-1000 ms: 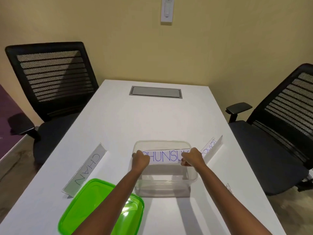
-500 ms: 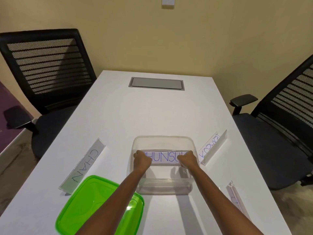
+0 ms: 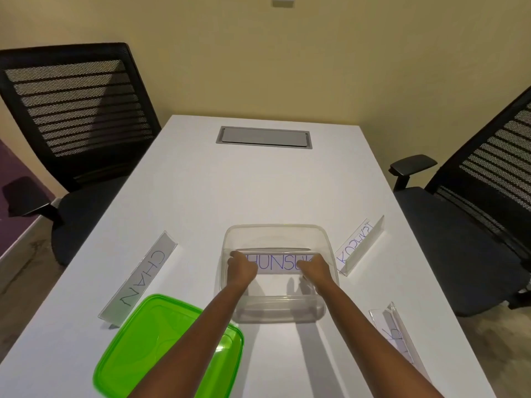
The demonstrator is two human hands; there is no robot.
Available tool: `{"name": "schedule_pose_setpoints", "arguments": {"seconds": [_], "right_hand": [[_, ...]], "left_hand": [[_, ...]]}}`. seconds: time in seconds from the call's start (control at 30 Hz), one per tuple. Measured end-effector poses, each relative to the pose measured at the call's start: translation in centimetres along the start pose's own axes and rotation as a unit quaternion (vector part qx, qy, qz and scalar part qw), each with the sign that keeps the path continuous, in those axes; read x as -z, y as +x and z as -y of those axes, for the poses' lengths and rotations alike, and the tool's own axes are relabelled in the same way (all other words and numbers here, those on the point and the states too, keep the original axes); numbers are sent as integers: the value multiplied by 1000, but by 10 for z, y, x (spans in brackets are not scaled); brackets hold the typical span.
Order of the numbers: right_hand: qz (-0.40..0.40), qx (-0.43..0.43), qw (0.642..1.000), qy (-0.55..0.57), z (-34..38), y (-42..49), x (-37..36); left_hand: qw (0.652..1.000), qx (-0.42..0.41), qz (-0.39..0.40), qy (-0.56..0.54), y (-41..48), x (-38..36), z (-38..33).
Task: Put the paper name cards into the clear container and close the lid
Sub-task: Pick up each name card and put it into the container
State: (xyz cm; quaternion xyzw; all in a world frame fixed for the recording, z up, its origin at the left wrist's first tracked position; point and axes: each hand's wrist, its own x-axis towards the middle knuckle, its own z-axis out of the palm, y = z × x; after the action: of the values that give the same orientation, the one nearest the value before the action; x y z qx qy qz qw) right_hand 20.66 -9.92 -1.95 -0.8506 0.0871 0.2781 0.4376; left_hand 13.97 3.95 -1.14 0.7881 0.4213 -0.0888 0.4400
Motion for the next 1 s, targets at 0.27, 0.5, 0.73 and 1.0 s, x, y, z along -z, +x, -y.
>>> {"name": "schedule_pose_setpoints", "arguments": {"seconds": [0.27, 0.5, 0.73, 1.0], "right_hand": [[-70, 99, 993, -1, 4, -27, 23], [-150, 178, 970, 72, -26, -56, 63], [-208, 158, 965, 36, -80, -79, 95], [-190, 48, 972, -129, -154, -98, 122]], "left_hand": [[992, -111, -48, 20, -37, -11, -13], [932, -349, -66, 73, -88, -49, -13], [895, -427, 57, 117, -129, -104, -8], [939, -203, 268, 76, -157, -156, -2]]}}
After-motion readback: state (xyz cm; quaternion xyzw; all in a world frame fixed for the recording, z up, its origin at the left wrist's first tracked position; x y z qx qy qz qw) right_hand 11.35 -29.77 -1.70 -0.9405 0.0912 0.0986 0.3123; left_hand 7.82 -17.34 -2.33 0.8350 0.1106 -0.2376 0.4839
